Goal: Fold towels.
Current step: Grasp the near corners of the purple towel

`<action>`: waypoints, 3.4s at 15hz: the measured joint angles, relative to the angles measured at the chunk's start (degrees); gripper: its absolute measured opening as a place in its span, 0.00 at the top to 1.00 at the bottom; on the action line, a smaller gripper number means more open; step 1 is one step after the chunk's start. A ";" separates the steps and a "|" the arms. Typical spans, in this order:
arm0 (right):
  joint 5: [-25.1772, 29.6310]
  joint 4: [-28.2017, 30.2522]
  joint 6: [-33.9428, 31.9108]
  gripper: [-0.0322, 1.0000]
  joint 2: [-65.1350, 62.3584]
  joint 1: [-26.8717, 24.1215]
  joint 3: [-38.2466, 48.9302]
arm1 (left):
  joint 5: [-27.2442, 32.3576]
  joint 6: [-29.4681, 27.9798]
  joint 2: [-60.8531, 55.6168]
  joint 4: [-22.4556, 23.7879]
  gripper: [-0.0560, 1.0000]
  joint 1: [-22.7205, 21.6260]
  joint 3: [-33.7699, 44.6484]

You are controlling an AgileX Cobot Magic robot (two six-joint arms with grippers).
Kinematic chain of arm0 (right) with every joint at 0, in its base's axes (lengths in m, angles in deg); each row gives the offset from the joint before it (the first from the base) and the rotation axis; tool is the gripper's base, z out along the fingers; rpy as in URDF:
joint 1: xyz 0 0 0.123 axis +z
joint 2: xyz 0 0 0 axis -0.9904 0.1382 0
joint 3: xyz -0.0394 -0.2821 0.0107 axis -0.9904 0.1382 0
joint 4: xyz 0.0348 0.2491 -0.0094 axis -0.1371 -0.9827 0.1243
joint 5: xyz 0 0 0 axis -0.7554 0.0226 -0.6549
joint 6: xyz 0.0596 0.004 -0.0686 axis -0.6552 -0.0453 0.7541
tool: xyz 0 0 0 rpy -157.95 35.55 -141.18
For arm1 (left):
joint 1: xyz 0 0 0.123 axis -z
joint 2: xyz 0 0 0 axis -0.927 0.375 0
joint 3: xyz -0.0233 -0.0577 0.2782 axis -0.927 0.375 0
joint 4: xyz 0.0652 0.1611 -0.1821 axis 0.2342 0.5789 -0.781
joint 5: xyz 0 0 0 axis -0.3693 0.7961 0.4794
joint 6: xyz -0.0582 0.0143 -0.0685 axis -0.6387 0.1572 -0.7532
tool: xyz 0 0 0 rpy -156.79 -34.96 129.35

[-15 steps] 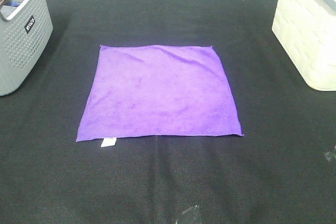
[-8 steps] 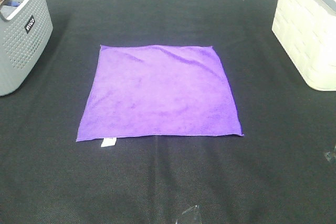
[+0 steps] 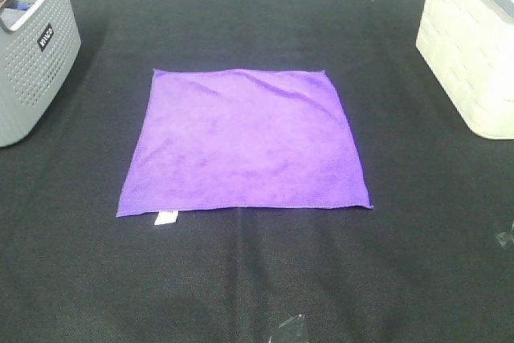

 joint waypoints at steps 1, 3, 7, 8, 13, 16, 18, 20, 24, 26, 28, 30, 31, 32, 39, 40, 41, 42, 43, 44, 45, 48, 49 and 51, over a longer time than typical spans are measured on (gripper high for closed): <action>0.00 0.00 0.00 0.03 0.00 0.00 0.00 | 0.00 0.00 0.00 0.00 0.01 0.00 0.00; 0.00 0.00 0.00 0.03 0.00 0.00 0.00 | 0.00 0.00 0.00 0.00 0.01 0.00 0.00; 0.00 0.00 0.00 0.03 0.00 0.00 0.00 | 0.00 0.00 0.00 0.00 0.01 0.00 0.00; 0.00 0.00 0.00 0.03 0.00 0.00 0.00 | 0.00 0.00 0.00 0.69 0.01 0.00 0.00; 0.00 -0.06 0.00 0.03 0.00 0.00 0.00 | 0.00 0.00 0.00 1.03 0.01 0.00 0.00; 0.00 -0.06 0.00 0.03 0.00 0.00 0.00 | 0.00 0.00 0.00 1.03 0.01 0.00 0.00; 0.00 0.00 0.00 0.03 0.00 0.00 0.00 | 0.00 0.00 0.00 1.03 0.01 0.00 0.00; 0.00 0.00 0.00 0.03 0.00 0.00 0.00 | 0.00 0.00 0.00 1.03 0.01 0.00 0.00; 0.00 0.00 0.00 0.03 0.00 0.00 0.00 | 0.00 0.00 0.00 1.03 0.01 0.00 0.00; 0.00 0.00 0.00 0.03 0.00 0.00 0.00 | 0.00 0.00 0.00 1.03 0.01 0.00 0.00; 0.00 0.00 0.00 0.03 0.00 0.00 0.00 | 0.00 0.00 0.00 1.03 0.01 0.00 0.00; 0.00 0.00 0.00 0.03 0.00 0.00 0.00 | 0.00 0.00 0.00 1.03 0.01 0.00 0.00; 0.00 0.00 0.00 0.03 0.00 0.00 0.00 | 0.00 0.00 0.00 1.03 0.01 0.00 0.00; 0.00 0.00 0.00 0.03 0.00 0.00 0.00 | 0.00 0.00 0.00 1.03 0.01 0.00 0.00; 3.21 -5.10 -2.58 0.03 35.24 0.00 -13.46 | 7.56 -0.17 33.86 -1.09 0.01 0.00 -17.93; -0.29 -8.08 -0.40 0.03 42.17 0.00 -15.01 | 7.51 1.43 40.22 -1.43 0.01 0.00 -20.57; -3.78 -11.63 2.18 0.03 49.33 0.00 -16.10 | 7.51 3.55 45.78 -2.41 0.01 0.00 -22.12; -6.47 -15.93 5.16 0.03 55.23 0.00 -17.13 | 7.33 5.21 49.85 -3.38 0.01 0.00 -23.09; -8.88 -19.77 8.71 0.03 60.33 0.00 -18.16 | 6.93 5.96 53.06 -3.78 0.01 0.00 -23.43; -10.71 -23.72 11.97 0.03 64.86 0.00 -19.19 | 6.07 6.53 56.44 -4.01 0.01 0.00 -23.66; -11.86 -26.18 14.38 0.03 68.07 0.00 -20.40 | 4.87 7.62 59.70 -5.33 0.02 -0.06 -23.72; -8.48 -34.26 22.12 0.03 76.26 -8.88 -25.50 | 1.60 19.88 71.05 -21.31 0.06 -7.68 -24.06; -4.70 -38.73 26.41 0.04 78.84 -13.87 -26.76 | 0.46 26.64 74.77 -28.93 0.07 -10.71 -24.35; 1.32 -46.52 32.37 0.04 84.97 -20.17 -27.39 | -2.01 38.85 82.16 -42.11 0.07 -12.72 -24.41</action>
